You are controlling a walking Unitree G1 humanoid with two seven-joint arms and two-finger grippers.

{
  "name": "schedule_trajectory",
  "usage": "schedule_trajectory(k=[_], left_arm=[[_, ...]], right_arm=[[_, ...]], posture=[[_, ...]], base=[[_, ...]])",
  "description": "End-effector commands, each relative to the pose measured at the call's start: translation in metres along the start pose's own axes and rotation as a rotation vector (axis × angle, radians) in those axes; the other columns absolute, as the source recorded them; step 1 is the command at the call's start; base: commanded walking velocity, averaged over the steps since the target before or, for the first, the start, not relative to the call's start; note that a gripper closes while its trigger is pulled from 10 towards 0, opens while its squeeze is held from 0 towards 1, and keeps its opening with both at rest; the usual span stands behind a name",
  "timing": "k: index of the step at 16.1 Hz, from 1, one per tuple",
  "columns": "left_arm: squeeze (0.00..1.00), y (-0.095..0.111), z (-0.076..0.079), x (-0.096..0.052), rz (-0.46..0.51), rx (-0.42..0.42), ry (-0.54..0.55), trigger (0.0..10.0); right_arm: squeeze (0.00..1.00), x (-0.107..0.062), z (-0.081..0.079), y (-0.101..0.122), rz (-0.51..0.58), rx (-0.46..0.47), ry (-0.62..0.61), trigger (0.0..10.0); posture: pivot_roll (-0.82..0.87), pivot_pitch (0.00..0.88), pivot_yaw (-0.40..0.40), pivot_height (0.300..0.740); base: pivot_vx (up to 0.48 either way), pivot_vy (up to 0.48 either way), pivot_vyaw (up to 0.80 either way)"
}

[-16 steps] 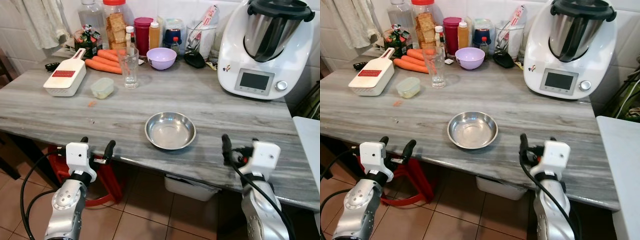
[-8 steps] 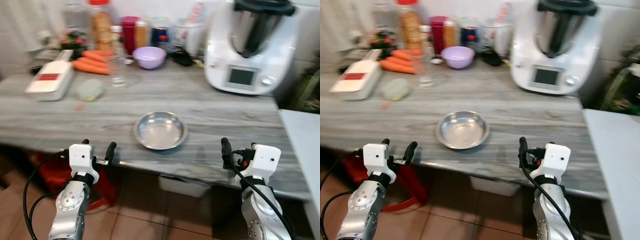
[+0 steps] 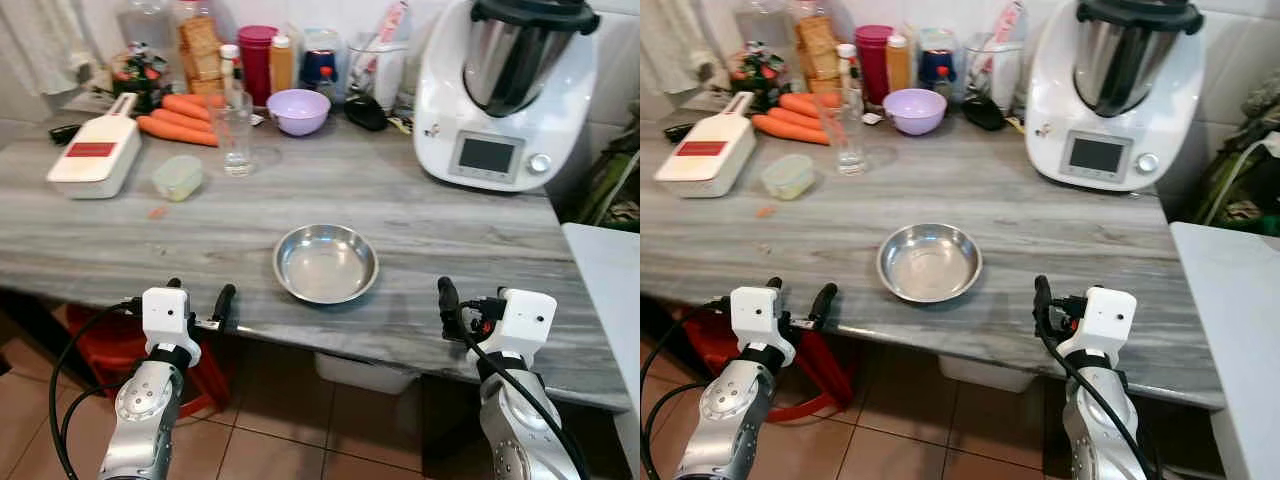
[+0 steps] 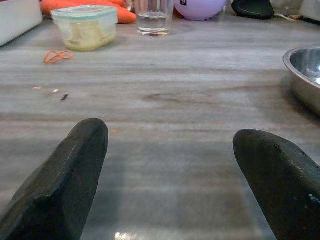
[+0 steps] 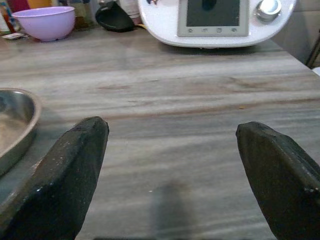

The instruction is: Setting the table

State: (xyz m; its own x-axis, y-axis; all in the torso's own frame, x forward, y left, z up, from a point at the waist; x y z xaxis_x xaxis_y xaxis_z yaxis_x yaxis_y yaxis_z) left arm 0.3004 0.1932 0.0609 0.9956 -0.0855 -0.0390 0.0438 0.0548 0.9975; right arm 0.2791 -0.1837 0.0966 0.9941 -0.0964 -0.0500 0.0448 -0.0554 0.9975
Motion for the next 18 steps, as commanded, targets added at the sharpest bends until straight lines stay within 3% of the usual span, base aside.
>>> schedule_trajectory(k=[1,5,8,15,18], left_arm=[[0.0,0.001,-0.002,0.001,-0.004,0.008,0.009,10.0],[0.0,0.001,-0.001,0.003,-0.006,0.01,0.007,10.0],[0.0,0.0,-0.002,0.002,-0.011,0.015,0.007,10.0],[0.0,-0.001,-0.002,0.005,-0.017,0.026,-0.004,10.0],[0.0,-0.001,-0.001,0.006,-0.016,0.024,-0.005,10.0]], right_arm=[[0.0,0.001,0.003,0.004,0.007,0.021,-0.015,10.0],[0.0,0.001,0.011,0.0,-0.018,0.088,-0.063,10.0],[0.0,0.001,0.017,-0.006,-0.05,0.084,-0.093,10.0],[0.0,0.002,0.008,-0.009,-0.071,0.131,-0.031,10.0],[0.0,0.004,0.014,-0.004,-0.048,0.104,-0.048,10.0]], posture=[[-0.02,0.0,-0.022,0.74],[-0.02,0.0,-0.022,0.74],[-0.02,0.0,-0.018,0.74],[-0.02,0.0,-0.015,0.74],[-0.03,0.0,-0.02,0.74]], base=[[-0.277,0.0,0.0],[-0.281,0.0,0.0],[-0.285,0.0,0.0],[-0.282,0.0,0.0],[-0.282,0.0,0.0]])
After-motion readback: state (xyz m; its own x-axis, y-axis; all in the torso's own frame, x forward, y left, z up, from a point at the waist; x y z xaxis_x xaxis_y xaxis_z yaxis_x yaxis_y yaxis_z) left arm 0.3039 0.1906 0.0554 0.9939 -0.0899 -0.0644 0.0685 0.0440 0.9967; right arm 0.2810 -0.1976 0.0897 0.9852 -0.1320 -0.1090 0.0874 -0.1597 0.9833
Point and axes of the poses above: a point about 5 cm out from each wrist's last joint towards the gripper, its own x axis pointing out of the wrist towards the gripper, its own y axis along the axis of the wrist's last joint, z = x × y, the point moved 3 cm from there along x, pointing out of the wrist towards the gripper, and after that the axes turned 4 degrees about -x, right-handed, at the moved point
